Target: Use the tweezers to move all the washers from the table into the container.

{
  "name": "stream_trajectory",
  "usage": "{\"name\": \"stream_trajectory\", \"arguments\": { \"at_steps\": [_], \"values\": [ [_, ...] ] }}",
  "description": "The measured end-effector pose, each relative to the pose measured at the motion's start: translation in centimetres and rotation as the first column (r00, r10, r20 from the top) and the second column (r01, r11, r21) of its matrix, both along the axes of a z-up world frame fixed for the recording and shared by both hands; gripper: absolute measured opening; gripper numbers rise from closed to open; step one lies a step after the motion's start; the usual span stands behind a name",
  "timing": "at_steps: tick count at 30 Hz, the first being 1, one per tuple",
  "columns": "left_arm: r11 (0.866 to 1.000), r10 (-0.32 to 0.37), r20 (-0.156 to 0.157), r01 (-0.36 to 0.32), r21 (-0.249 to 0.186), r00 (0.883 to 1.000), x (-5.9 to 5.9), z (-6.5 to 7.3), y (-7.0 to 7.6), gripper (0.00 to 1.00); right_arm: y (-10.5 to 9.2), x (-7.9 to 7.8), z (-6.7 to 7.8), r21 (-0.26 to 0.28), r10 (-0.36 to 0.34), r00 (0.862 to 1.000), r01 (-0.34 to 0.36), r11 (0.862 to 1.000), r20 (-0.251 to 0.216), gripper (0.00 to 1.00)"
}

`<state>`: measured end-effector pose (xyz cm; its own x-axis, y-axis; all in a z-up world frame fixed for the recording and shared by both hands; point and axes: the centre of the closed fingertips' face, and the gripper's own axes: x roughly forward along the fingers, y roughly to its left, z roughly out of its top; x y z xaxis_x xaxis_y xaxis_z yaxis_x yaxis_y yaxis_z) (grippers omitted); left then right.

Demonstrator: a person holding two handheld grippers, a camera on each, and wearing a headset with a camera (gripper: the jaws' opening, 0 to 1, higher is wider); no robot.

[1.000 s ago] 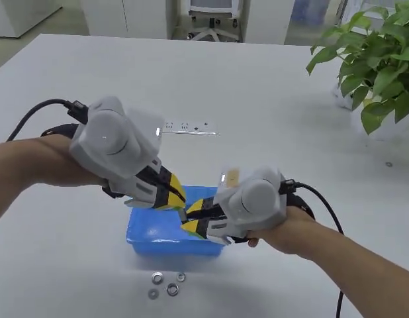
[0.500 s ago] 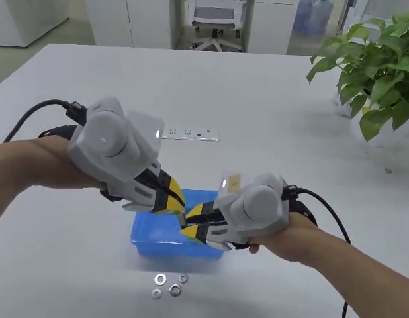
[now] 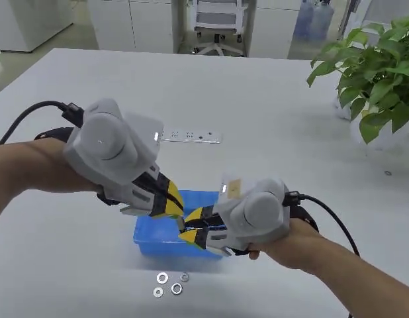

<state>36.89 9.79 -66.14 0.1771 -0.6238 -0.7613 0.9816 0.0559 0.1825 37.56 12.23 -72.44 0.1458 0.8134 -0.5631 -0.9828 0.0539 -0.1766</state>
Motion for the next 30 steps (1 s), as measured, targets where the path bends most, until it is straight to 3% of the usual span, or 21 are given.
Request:
{"name": "stream_trajectory", "arguments": {
  "at_steps": [12,30],
  "values": [
    [1.0,-0.015,-0.008,0.015,0.008,1.0,-1.5,-0.3,-0.4,0.05,-0.3,-1.5,-0.4,-0.004,0.003,1.0,-0.003,1.0,-0.005,0.11],
    [1.0,-0.017,-0.031,0.017,0.018,0.999,-2.9,-2.6,-0.5,0.05,-0.5,-3.2,-2.6,-0.024,0.017,0.999,-0.018,1.0,-0.043,0.11]
  ]
}}
